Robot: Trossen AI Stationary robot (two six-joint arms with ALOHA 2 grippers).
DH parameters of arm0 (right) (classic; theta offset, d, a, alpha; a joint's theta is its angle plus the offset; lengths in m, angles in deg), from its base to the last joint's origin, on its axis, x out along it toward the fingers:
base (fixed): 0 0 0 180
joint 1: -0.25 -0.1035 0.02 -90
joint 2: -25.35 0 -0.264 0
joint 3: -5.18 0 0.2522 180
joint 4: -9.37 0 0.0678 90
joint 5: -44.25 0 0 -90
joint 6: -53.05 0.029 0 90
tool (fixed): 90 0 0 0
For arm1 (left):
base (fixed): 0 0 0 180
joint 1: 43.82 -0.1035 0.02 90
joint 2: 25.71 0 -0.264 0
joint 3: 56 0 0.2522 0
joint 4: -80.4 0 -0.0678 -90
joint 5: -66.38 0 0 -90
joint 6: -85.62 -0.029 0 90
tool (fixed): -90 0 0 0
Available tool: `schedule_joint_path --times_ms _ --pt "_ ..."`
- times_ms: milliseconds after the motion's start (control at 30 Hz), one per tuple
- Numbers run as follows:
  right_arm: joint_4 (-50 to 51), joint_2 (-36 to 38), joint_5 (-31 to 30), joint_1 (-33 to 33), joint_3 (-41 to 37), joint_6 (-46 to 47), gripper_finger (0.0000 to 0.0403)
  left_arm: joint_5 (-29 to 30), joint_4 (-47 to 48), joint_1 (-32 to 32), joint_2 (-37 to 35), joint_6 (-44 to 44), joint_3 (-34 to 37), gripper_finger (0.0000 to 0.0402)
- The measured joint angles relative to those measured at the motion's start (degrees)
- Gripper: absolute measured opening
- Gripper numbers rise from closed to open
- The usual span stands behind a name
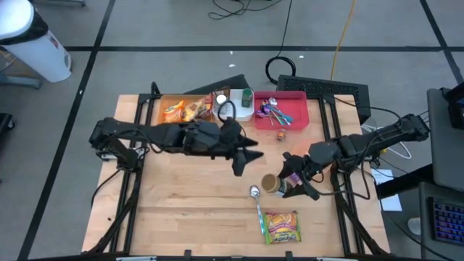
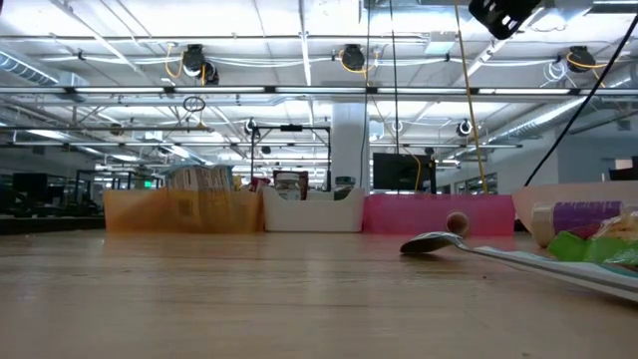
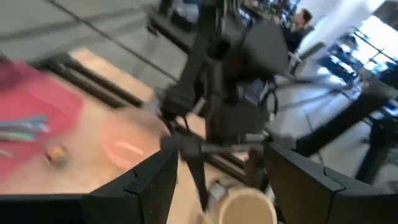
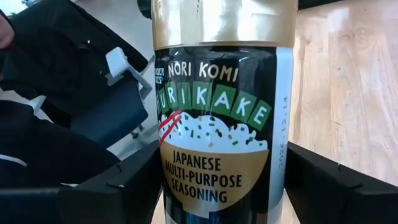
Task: Pick & Place Food Item
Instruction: Put the gold seasoning bottle into the white bin
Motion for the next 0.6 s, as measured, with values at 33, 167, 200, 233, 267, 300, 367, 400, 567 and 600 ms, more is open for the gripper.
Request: schedule_joint_path --times_ms 33,167,200,233,267,300,367,400,567,600 --pt "0.0 0.0 0.0 0.0 0.0 0.0 0.0272 1.2 0.5 0.0 0.0 -1.2 -1.1 0.0246" --pt "-0.8 0.0 0.0 0.0 0.0 0.8 0.0272 4.1 0.8 0.0 -0.2 -4.8 -2.7 0.0246" --pt "-0.9 0.0 0.0 0.0 0.0 0.8 0.0272 4.2 0.8 0.0 0.0 -5.0 -2.7 0.0246" --pt "-0.9 0.0 0.0 0.0 0.0 1.0 0.0272 4.2 0.7 0.0 0.1 -5.1 -2.6 0.0246" --pt "-1.0 0.0 0.0 0.0 0.0 1.4 0.0272 4.2 0.6 0.0 0.2 -5.1 -2.5 0.0246" --pt "-1.0 0.0 0.0 0.0 0.0 1.7 0.0272 4.2 0.0 0.0 0.4 -5.0 -2.5 0.0246" --pt "-1.0 0.0 0.0 0.0 0.0 1.8 0.0272 4.2 -0.8 -0.1 0.6 -3.5 -2.6 0.0246" --pt "-1.0 0.0 0.0 0.0 0.0 1.8 0.0272 4.2 -0.7 -0.2 0.6 -2.4 -2.6 0.0246" --pt "-1.1 0.0 0.1 0.0 0.0 1.8 0.0273 4.2 -0.4 -1.4 0.8 3.6 -2.6 0.0246" --pt "-1.1 0.0 0.1 0.0 0.0 1.8 0.0273 4.2 -0.4 -1.5 0.7 3.5 -2.6 0.0246"
